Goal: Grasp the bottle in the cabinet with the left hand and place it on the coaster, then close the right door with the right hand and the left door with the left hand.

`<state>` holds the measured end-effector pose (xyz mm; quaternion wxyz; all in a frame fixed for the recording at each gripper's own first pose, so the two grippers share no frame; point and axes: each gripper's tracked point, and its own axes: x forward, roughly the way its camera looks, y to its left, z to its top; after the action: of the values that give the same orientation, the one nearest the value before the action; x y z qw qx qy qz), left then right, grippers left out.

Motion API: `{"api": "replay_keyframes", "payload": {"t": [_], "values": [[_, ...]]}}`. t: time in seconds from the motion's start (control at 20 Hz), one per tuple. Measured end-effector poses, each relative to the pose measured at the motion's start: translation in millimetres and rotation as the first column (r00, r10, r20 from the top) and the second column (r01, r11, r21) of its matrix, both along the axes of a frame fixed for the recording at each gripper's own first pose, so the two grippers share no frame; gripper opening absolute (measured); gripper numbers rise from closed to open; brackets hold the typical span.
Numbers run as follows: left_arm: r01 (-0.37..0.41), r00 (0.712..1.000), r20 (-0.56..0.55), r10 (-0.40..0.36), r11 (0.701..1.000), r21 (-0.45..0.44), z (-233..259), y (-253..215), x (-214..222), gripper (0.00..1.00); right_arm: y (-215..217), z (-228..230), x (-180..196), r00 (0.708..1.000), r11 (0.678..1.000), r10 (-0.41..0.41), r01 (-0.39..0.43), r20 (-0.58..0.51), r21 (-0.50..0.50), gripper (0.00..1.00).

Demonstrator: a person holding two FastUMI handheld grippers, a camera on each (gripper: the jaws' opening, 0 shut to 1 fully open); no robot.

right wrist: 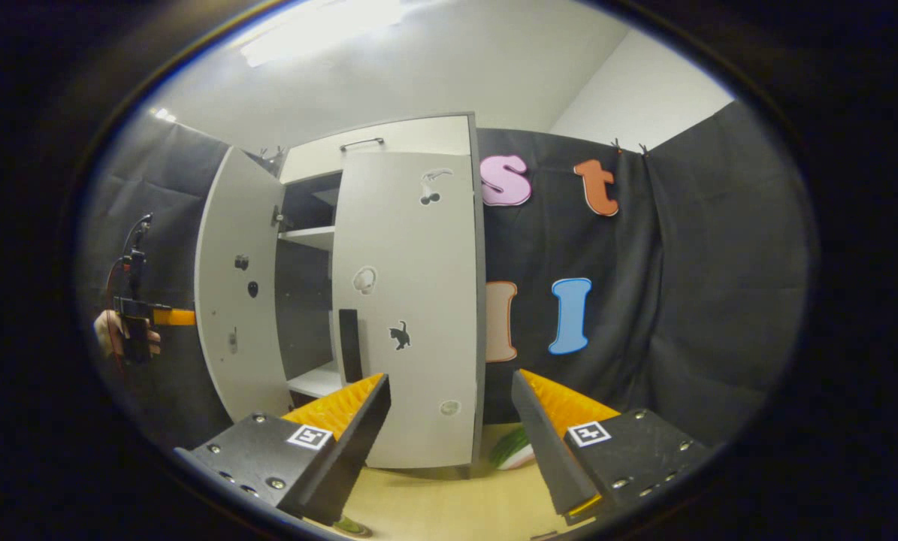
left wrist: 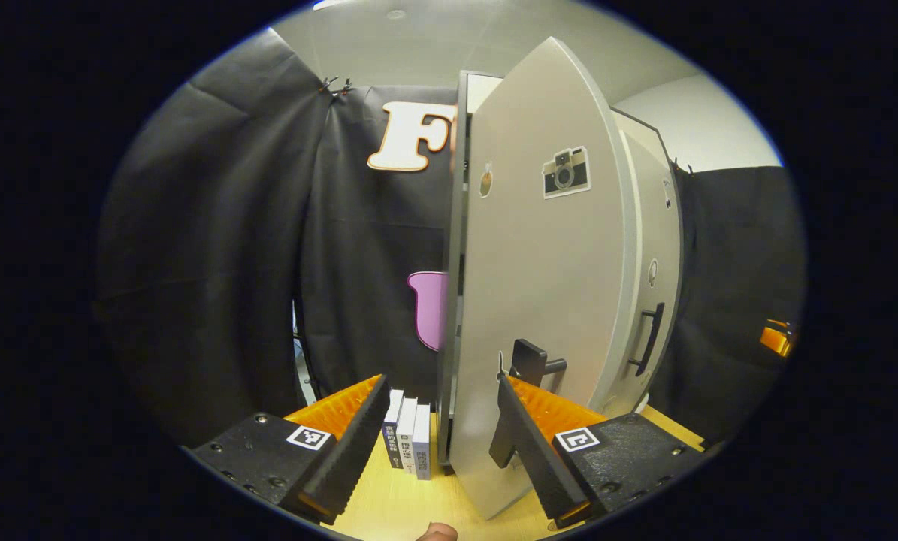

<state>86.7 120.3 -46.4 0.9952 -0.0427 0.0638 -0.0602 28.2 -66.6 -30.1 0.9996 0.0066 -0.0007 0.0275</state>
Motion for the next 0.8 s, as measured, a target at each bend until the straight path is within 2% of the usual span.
{"api": "replay_keyframes", "payload": {"t": [0.45,0.7,0.75,0.8], "values": [[-0.032,1.000,0.000,0.032,0.998,-0.048,1.4,-31.5,4.3,0.93,6.4,4.4,-6.9,1.000,1.000,0.008,-0.007,0.023,-0.005,0.98],[-0.033,0.999,-0.004,0.033,0.999,-0.040,0.6,-51.0,13.3,0.93,28.3,5.9,-0.6,0.998,0.999,0.050,-0.050,0.025,0.008,0.98],[-0.030,1.000,-0.005,0.030,0.998,-0.049,0.3,-56.4,16.8,0.88,31.4,5.5,1.5,0.998,0.998,0.057,-0.057,0.018,0.002,0.98],[-0.018,1.000,-0.005,0.018,0.998,-0.063,0.3,-63.1,19.7,0.93,33.8,6.6,4.9,0.998,0.998,0.061,-0.061,0.014,-0.009,0.98]]}}
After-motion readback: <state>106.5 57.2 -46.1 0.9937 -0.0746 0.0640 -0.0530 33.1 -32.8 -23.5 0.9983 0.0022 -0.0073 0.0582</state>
